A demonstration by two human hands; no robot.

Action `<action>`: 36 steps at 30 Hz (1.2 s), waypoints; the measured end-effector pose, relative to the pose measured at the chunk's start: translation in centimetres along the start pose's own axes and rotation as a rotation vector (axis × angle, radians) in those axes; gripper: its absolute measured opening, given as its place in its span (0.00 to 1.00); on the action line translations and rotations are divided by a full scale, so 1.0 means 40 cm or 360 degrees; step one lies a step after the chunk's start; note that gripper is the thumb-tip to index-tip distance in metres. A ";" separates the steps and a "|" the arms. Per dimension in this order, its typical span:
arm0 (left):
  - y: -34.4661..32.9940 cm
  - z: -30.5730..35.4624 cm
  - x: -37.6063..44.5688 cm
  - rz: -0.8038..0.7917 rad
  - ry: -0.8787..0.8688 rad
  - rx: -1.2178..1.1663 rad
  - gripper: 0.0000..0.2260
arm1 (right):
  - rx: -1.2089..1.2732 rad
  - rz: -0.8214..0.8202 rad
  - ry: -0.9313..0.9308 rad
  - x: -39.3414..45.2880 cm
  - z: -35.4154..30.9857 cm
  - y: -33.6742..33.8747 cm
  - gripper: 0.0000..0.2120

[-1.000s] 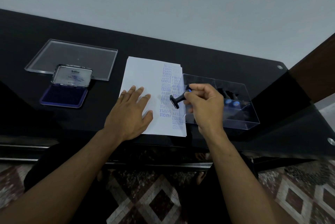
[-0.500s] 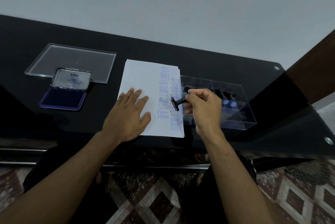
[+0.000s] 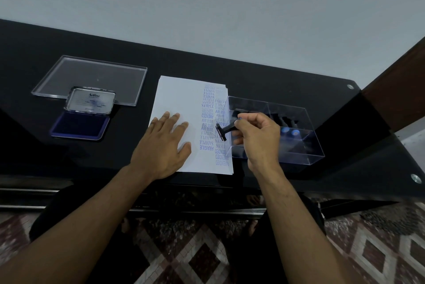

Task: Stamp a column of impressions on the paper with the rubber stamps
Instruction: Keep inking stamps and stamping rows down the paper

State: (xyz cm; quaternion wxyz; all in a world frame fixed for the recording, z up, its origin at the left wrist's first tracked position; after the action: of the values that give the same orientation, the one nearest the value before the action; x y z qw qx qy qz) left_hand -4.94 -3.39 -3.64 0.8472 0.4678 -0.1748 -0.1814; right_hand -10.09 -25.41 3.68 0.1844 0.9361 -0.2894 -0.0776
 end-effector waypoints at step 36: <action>0.337 -0.433 -0.307 0.0445 0.0615 0.0004 0.35 | -0.0544 -0.0614 0.0854 -0.227 -0.312 -0.576 0.09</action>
State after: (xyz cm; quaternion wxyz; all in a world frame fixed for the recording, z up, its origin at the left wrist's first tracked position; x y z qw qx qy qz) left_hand -5.64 21.73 -2.33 0.8811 0.4663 -0.0727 0.0306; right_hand -2.58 1.12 6.52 0.3892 0.9162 -0.0317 0.0900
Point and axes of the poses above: each hand's wrist, its own x-axis towards the middle knuckle, its own y-axis out of the back of the hand, z = x × y, the point moved 6 cm from there along x, towards the middle knuckle, and after that the axes turned 15 degrees about -x, right-handed, at the moved point
